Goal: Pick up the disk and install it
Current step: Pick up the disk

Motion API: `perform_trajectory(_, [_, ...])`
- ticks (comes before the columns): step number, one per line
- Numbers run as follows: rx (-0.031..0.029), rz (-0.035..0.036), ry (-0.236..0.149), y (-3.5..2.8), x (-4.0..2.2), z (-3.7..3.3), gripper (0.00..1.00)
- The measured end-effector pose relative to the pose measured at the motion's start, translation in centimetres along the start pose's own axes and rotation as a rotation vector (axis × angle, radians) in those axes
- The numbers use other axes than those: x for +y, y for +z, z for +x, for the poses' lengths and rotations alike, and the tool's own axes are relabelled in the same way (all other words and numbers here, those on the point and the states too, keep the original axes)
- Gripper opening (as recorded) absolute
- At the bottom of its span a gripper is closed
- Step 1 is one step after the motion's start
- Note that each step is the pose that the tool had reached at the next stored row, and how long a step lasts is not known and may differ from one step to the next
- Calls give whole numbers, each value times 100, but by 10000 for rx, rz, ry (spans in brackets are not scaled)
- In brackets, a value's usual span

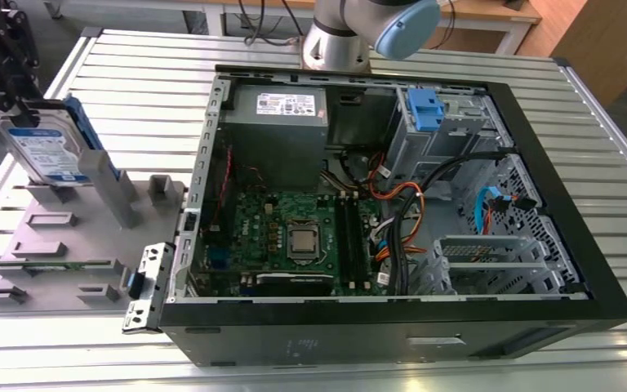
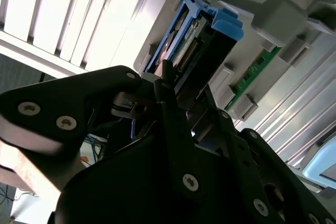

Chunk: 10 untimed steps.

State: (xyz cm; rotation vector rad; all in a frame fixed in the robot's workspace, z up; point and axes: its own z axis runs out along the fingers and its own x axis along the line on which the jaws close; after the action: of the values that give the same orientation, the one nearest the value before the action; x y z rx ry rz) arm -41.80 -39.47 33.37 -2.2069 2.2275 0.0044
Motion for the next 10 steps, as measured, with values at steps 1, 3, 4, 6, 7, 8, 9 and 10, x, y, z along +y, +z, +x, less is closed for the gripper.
perform_trajectory(1, [0, 0, 0, -16, 0, 0, 35])
perform_trajectory(3, [1, -1, 0, -52, 0, 0, 35])
perform_trajectory(4, [0, -1, 0, -71, 0, -1, 35])
perform_trajectory(6, [0, -1, 0, -109, 0, -1, 35])
perform_trajectory(7, [0, 0, 0, -130, 0, -1, 35])
perform_trajectory(8, [0, 0, 0, -151, 0, -1, 35])
perform_trajectory(9, [0, -1, 0, -171, 0, -1, 35])
perform_trajectory(10, [0, 0, 0, -189, 0, -1, 35])
